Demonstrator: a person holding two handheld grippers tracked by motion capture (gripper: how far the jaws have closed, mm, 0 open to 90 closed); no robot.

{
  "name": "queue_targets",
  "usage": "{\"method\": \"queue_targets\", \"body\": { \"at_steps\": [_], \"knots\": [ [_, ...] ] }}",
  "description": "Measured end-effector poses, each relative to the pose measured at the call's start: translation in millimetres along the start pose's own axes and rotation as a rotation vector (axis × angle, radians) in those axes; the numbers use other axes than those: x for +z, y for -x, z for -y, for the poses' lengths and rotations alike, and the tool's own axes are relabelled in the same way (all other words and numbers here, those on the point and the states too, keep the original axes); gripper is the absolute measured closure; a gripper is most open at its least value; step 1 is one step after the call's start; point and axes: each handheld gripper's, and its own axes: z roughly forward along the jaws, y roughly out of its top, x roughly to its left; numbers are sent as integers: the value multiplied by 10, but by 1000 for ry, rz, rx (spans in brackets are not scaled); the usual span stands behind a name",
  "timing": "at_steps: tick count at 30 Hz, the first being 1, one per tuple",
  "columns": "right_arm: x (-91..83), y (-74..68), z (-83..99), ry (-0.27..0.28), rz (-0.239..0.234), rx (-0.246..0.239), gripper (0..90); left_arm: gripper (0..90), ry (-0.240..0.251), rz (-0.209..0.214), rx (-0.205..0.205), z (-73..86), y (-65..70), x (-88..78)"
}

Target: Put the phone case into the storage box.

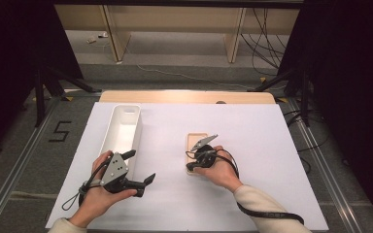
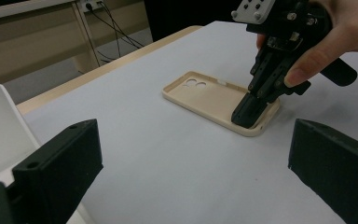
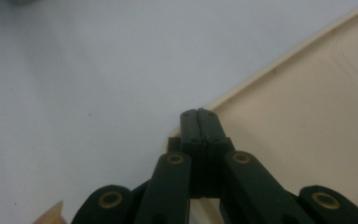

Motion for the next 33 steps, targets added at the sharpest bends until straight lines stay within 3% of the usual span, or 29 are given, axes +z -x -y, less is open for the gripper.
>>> {"method": "queue_targets", "body": {
  "at_steps": [15, 16, 20, 26, 33],
  "knots": [
    [15, -6, -30, 24, 2, -20, 900, 20, 1, 1, -1, 2, -2, -4],
    [-44, 4, -47, 33, 9, -55, 814, 20, 1, 1, 0, 2, -3, -5],
    [-269, 45, -60, 86, 26, -124, 686, 20, -1, 1, -4, 5, -5, 1],
    [-545, 98, 98, 93, 23, -237, 420, 20, -6, 5, -3, 2, 19, 16],
    [-653, 70, 197, 107, 44, -286, 306, 20, -8, 2, 0, 9, 20, 3]
  ]
}}
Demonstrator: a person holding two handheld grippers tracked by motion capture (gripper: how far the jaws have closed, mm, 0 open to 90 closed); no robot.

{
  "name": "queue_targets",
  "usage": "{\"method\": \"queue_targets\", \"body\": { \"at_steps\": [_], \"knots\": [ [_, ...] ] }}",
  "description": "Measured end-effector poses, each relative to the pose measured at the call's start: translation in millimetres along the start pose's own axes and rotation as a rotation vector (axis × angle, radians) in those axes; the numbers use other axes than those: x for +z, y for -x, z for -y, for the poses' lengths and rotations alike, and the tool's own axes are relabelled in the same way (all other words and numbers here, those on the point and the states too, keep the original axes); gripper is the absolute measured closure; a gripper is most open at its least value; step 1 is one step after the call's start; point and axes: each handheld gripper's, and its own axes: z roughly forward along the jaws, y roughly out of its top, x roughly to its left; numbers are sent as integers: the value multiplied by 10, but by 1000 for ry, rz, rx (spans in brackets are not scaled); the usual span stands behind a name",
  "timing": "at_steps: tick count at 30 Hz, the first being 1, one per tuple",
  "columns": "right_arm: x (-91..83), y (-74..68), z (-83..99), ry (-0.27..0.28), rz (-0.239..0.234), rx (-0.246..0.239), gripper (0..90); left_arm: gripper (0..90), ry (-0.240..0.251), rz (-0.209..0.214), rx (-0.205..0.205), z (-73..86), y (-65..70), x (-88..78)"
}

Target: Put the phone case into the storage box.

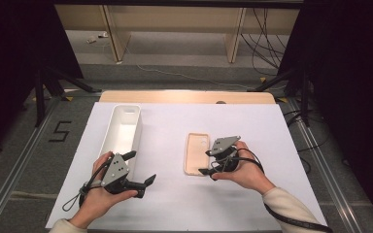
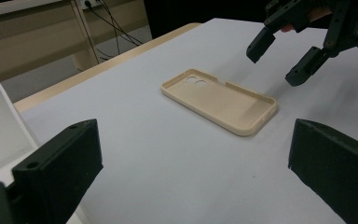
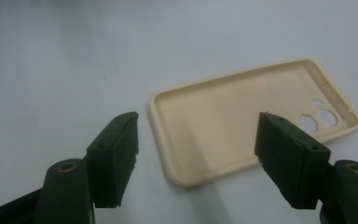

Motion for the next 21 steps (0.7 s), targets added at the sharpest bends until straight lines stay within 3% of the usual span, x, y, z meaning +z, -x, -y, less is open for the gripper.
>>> {"method": "queue_targets", "body": {
  "at_steps": [9, 21],
  "knots": [
    [-69, -22, -9, -4, 18, -15, 274, 20, 6, 5, 5, -5, -4, -5],
    [-28, -48, -21, -81, 39, -82, 307, 20, 8, 7, 9, -11, 5, -4]
  ]
}}
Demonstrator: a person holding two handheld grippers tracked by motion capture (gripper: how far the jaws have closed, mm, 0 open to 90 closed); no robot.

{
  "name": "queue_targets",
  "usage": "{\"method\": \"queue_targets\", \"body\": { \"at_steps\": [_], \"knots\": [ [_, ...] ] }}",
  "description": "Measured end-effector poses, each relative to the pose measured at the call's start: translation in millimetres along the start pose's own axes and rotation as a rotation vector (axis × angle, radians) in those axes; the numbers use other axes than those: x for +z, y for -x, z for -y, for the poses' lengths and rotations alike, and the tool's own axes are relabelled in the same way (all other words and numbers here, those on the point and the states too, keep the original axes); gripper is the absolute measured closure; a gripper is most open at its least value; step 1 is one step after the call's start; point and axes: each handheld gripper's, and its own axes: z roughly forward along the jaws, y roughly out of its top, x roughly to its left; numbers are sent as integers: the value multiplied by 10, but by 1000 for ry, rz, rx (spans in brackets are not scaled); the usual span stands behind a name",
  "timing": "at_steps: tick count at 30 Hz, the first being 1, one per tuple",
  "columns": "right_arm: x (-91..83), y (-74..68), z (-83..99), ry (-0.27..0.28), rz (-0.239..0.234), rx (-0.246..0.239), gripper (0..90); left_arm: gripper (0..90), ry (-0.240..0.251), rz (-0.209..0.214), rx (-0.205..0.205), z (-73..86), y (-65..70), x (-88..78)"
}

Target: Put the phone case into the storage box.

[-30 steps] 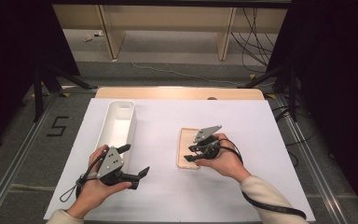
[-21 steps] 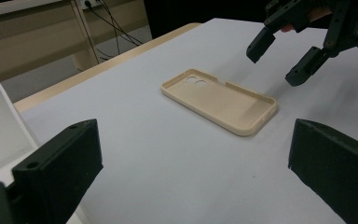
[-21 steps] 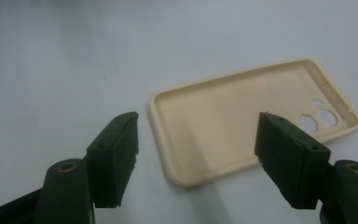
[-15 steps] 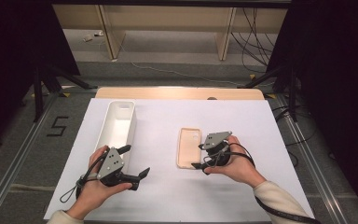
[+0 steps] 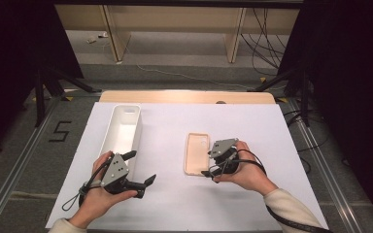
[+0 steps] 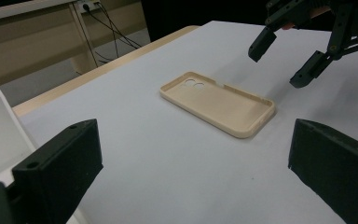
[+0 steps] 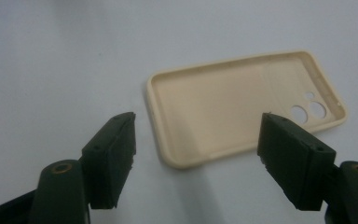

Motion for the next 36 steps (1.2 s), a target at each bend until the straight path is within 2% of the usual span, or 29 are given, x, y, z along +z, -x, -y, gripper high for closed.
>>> {"method": "queue_targets", "body": {
  "at_steps": [5, 18, 36],
  "knots": [
    [53, -27, -27, -57, 11, -48, 335, 20, -1, 1, 2, -3, 4, 3],
    [278, -105, -131, -198, 2, -153, 375, 20, -4, 3, 0, 2, 5, 11],
    [521, -126, -316, -304, 17, -256, 453, 20, -3, 6, -1, 4, 6, 11]
  ]
}}
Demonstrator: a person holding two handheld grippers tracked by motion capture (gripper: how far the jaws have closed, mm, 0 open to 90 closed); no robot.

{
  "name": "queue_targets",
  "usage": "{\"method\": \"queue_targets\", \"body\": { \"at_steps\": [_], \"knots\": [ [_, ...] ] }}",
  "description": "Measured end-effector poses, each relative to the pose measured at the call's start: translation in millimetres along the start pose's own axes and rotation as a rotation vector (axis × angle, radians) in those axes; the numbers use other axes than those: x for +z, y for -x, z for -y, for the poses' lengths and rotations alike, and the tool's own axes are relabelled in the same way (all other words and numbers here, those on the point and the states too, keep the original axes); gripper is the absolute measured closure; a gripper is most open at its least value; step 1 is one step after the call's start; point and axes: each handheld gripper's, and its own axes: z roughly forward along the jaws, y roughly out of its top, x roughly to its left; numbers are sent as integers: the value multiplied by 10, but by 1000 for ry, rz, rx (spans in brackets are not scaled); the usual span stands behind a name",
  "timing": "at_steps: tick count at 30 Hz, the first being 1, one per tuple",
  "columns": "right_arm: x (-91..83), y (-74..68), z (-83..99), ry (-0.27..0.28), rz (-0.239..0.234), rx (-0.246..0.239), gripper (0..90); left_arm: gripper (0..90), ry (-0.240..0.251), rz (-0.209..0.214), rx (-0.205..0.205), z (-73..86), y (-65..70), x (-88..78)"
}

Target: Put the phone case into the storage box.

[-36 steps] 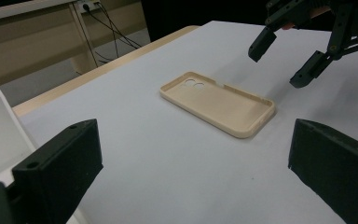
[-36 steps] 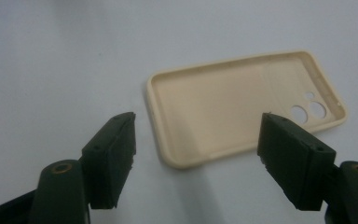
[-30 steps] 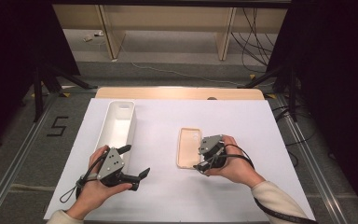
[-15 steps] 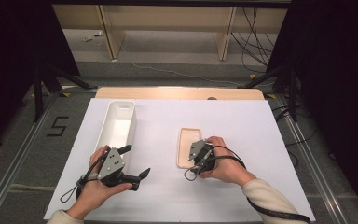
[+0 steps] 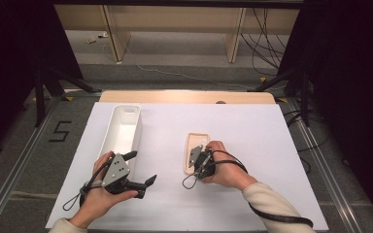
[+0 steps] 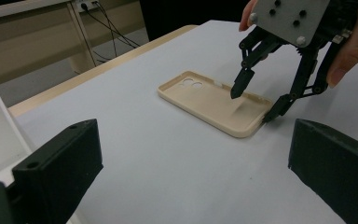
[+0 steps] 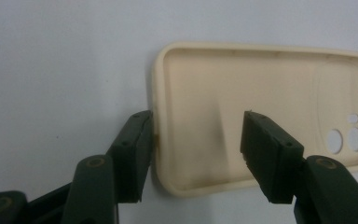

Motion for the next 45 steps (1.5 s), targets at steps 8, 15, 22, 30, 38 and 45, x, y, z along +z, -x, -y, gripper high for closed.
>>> {"method": "queue_targets", "body": {
  "at_steps": [8, 15, 22, 30, 38, 45],
  "knots": [
    [17, 4, -69, -47, -9, -26, 473, 20, 0, 3, 0, -3, 7, 3],
    [31, 3, -133, -85, -29, -53, 537, 21, 0, 3, 2, -3, 10, 1],
    [37, 5, -174, -113, -63, -76, 615, 23, -1, 9, 2, -3, 16, 3],
    [45, 32, -193, -124, -89, -87, 633, 27, -1, 11, 0, 0, 17, 5],
    [56, 43, -232, -146, -113, -113, 675, 29, -1, 14, -3, 1, 16, 6],
    [57, 30, -237, -152, -127, -108, 727, 30, 0, 13, -2, 0, 16, 4]
  ]
}}
